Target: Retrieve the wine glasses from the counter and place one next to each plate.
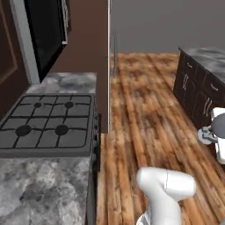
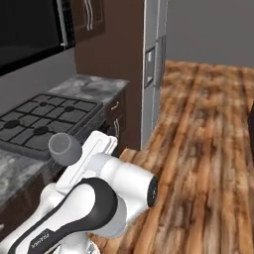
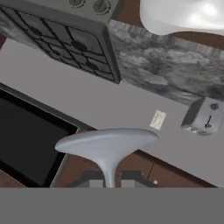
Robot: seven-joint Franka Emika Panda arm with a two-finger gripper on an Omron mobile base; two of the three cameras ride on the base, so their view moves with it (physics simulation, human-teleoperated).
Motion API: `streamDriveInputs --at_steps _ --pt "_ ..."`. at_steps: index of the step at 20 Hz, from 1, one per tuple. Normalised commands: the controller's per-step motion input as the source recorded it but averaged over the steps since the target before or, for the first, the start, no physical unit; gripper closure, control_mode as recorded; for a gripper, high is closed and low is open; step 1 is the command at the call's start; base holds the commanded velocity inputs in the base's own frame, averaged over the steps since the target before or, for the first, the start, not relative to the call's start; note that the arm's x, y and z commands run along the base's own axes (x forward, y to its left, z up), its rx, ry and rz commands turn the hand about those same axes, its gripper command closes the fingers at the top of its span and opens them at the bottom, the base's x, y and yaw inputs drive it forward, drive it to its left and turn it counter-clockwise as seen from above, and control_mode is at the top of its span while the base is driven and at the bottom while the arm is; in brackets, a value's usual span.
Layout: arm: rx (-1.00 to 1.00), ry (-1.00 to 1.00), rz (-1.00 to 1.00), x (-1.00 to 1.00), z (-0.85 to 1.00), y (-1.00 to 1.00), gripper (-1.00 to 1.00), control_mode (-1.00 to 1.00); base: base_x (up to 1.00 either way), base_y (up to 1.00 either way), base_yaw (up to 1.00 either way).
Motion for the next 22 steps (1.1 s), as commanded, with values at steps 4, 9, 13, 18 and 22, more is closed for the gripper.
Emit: streamDriveInputs --at_steps 4,9,13,18,22 --pt "0.00 0.00 0.00 0.00 0.00 0.00 1.00 1.00 -0.03 -0.40 -0.78" --pt "0.00 0.00 0.00 0.00 0.00 0.00 1.00 1.00 -0.03 -0.93 -0.58" --pt "0.00 0.00 0.00 0.00 0.00 0.00 1.00 1.00 0.26 -1.00 -0.32" --pt "0.00 0.00 0.00 0.00 0.00 0.00 1.00 1.00 0.75 -1.00 0.11" --pt "0.00 0.00 0.00 0.00 0.00 0.00 1.00 1.00 0.55 -1.00 0.11"
